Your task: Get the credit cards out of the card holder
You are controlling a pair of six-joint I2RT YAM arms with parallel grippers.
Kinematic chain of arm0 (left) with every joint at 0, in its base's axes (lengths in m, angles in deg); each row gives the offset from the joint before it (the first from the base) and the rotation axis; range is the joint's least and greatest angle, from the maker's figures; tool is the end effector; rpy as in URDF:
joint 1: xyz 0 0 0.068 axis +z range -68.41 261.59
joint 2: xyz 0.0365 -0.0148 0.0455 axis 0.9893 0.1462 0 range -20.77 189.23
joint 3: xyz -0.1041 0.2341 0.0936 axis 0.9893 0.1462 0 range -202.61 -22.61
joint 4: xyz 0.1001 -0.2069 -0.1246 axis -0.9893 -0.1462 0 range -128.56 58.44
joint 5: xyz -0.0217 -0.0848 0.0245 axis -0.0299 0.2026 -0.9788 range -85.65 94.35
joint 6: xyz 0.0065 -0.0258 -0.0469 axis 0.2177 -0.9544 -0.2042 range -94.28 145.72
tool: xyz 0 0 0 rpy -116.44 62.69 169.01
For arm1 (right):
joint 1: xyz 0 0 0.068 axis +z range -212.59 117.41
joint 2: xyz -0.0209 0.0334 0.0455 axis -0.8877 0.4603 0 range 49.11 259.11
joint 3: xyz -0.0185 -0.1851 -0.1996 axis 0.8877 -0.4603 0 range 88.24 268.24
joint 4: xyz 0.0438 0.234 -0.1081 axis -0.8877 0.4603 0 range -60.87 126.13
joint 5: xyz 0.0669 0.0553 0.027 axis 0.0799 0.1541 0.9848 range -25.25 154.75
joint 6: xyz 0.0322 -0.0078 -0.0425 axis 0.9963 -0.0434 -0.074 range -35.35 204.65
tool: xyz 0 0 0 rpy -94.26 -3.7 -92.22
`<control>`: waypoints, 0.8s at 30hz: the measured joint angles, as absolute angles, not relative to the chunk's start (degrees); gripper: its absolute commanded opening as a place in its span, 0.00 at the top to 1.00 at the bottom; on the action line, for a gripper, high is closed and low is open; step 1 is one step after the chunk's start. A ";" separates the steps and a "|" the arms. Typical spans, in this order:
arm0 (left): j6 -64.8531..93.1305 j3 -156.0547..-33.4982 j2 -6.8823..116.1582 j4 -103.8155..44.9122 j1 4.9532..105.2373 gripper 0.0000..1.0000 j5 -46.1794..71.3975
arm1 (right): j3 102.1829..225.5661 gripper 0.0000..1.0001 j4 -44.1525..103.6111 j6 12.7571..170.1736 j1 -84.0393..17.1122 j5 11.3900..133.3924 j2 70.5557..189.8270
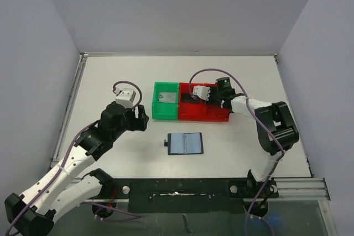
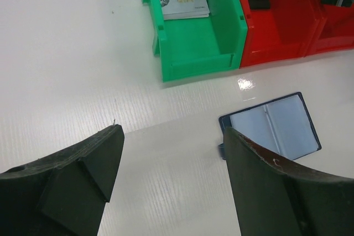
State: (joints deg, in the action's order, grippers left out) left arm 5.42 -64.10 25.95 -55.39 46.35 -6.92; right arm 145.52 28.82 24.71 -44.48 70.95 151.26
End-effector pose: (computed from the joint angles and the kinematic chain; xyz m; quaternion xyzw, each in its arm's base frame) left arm 0.1541 -0.1003 0.2903 0.0622 0.8569 -0.1603 0.4859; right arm 0.3499 0.1185 0.1645 -0.5962 0.7024 -0.0911 0.3781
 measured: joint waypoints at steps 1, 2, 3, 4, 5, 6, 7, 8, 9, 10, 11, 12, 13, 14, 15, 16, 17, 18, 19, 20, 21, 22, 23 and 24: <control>5.42 -64.10 25.95 -55.37 46.42 0.28 -6.85 | 145.52 0.63 29.06 24.64 -44.37 70.97 151.22; 5.42 -64.10 25.95 -55.37 46.46 0.29 -6.81 | 145.52 0.62 29.23 24.71 -44.37 70.99 151.11; 5.42 -64.10 25.95 -55.37 46.46 0.28 -6.72 | 145.52 0.62 29.43 24.73 -44.37 70.99 151.11; 5.42 -64.10 25.95 -55.37 46.48 0.28 -6.70 | 145.52 0.61 29.69 24.88 -44.37 70.99 151.00; 5.42 -64.10 25.95 -55.37 46.50 0.28 -6.57 | 145.52 0.60 29.95 25.04 -44.37 70.99 150.87; 5.42 -64.10 25.95 -55.37 46.50 0.28 -6.48 | 145.52 0.59 30.17 25.15 -44.39 71.01 150.67; 5.42 -64.10 25.95 -55.37 46.50 0.28 -6.46 | 145.52 0.59 30.33 25.30 -44.39 71.12 150.41; 5.42 -64.10 25.95 -55.37 46.53 0.28 -6.31 | 145.52 0.58 30.54 25.34 -44.39 71.23 150.06; 5.42 -64.10 25.95 -55.37 46.53 0.28 -6.24 | 145.52 0.57 30.78 25.54 -44.39 71.30 149.55; 5.42 -64.10 25.95 -55.37 46.55 0.28 -6.13 | 145.52 0.57 31.00 25.74 -44.39 71.41 148.90; 5.42 -64.10 25.95 -55.37 46.57 0.28 -6.07 | 145.52 0.56 31.11 26.02 -44.39 71.49 148.26; 5.42 -64.10 25.95 -55.37 46.57 0.28 -5.96 | 145.52 0.56 31.22 26.33 -44.39 71.71 147.52; 5.42 -64.10 25.95 -55.37 46.61 0.28 -5.87 | 145.52 0.55 31.44 26.59 -44.46 71.91 146.78; 5.42 -64.10 25.97 -55.37 46.61 0.28 -5.83 | 145.52 0.55 31.64 26.78 -44.50 72.15 145.95; 5.42 -64.10 25.97 -55.37 46.63 0.28 -5.78 | 145.52 0.55 31.83 27.00 -44.53 72.37 145.23; 5.42 -64.10 25.99 -55.37 46.72 0.28 -5.65 | 145.52 0.55 32.01 27.27 -44.55 72.65 144.42; 5.42 -64.10 26.02 -55.37 46.79 0.28 -5.63 | 145.52 0.55 32.18 27.66 -44.55 72.96 143.67; 5.42 -64.10 26.04 -55.37 46.83 0.28 -5.61 | 145.47 0.55 32.29 28.12 -44.55 73.18 142.98; 5.42 -64.10 26.08 -55.37 46.83 0.28 -5.61 | 145.41 0.54 32.29 28.62 -44.55 73.42 142.12; 5.42 -64.10 26.13 -55.37 46.83 0.28 -5.56 | 145.34 0.51 32.29 29.63 -44.55 73.72 141.18; 5.42 -64.10 26.15 -55.35 46.83 0.28 -5.43 | 145.04 0.48 32.12 31.42 -44.55 74.27 139.78; 5.42 -64.10 26.17 -55.35 46.85 0.28 -5.30 | 144.49 0.44 31.75 33.39 -44.55 74.71 138.28; 5.42 -64.08 26.19 -55.35 46.90 0.28 -5.08 | 143.61 0.41 31.18 36.38 -44.53 75.14 136.18; 5.42 -64.08 26.19 -55.32 46.94 0.29 -4.71 | 142.52 0.38 30.30 40.12 -44.48 75.60 133.75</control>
